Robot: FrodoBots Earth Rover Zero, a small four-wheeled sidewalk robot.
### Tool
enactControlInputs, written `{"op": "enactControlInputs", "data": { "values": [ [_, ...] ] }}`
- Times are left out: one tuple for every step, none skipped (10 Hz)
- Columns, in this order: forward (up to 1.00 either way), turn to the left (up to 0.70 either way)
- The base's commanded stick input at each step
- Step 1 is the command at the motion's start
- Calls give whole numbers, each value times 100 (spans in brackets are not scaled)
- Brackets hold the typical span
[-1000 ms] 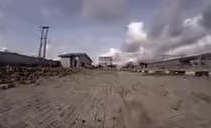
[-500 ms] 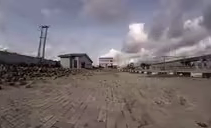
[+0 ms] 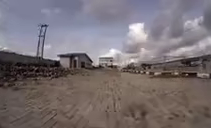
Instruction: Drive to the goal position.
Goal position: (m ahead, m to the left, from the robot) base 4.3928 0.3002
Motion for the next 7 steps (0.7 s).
{"op": "enactControlInputs", "data": {
  "values": [
    [100, 0],
    [100, 0],
    [100, 0],
    [100, 0],
    [100, 0],
    [100, 0],
    [100, 0]
  ]
}}
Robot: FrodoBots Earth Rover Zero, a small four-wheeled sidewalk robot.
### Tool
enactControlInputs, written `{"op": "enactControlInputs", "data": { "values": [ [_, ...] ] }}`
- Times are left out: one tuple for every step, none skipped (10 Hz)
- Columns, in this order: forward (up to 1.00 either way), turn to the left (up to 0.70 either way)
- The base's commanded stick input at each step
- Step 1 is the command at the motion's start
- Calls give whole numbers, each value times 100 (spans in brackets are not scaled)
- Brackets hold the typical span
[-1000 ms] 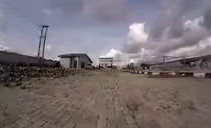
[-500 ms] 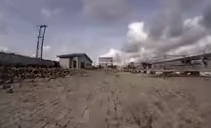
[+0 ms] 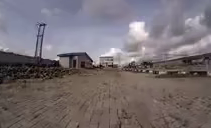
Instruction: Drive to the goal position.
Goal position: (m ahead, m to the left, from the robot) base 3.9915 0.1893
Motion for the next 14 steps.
{"op": "enactControlInputs", "data": {
  "values": [
    [100, 0],
    [100, 0],
    [100, 0],
    [100, 0],
    [100, 0],
    [100, 0],
    [100, 0],
    [100, 0],
    [100, 0],
    [100, 0],
    [100, 0],
    [100, 0],
    [100, 0],
    [100, 0]
  ]
}}
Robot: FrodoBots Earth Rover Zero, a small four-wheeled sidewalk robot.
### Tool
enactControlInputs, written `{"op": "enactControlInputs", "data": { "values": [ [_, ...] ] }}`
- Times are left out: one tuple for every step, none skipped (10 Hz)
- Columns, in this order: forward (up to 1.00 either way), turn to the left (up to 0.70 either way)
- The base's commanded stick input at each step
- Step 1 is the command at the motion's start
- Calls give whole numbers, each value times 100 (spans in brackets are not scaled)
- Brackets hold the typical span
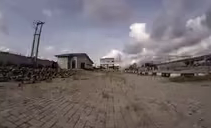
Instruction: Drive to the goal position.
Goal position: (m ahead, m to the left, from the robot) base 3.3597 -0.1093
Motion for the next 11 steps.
{"op": "enactControlInputs", "data": {
  "values": [
    [100, 0],
    [100, 0],
    [100, -3],
    [100, -19],
    [100, -27],
    [100, -27],
    [100, -17],
    [100, -2],
    [100, 0],
    [100, 0],
    [100, 0]
  ]
}}
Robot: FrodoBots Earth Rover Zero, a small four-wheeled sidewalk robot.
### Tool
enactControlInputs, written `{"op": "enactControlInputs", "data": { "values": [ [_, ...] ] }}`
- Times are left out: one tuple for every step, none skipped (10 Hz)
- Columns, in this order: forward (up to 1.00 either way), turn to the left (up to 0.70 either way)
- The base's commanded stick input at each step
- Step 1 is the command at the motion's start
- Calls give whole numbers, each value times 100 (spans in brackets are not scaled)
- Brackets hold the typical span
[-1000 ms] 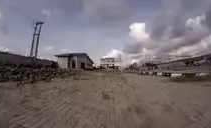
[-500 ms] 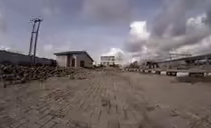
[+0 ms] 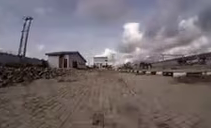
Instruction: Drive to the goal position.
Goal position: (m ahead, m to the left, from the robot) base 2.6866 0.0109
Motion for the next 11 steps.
{"op": "enactControlInputs", "data": {
  "values": [
    [100, 0],
    [100, 0],
    [100, 0],
    [100, 0],
    [100, 0],
    [100, 0],
    [100, 0],
    [100, 0],
    [100, 0],
    [100, 0],
    [100, 0]
  ]
}}
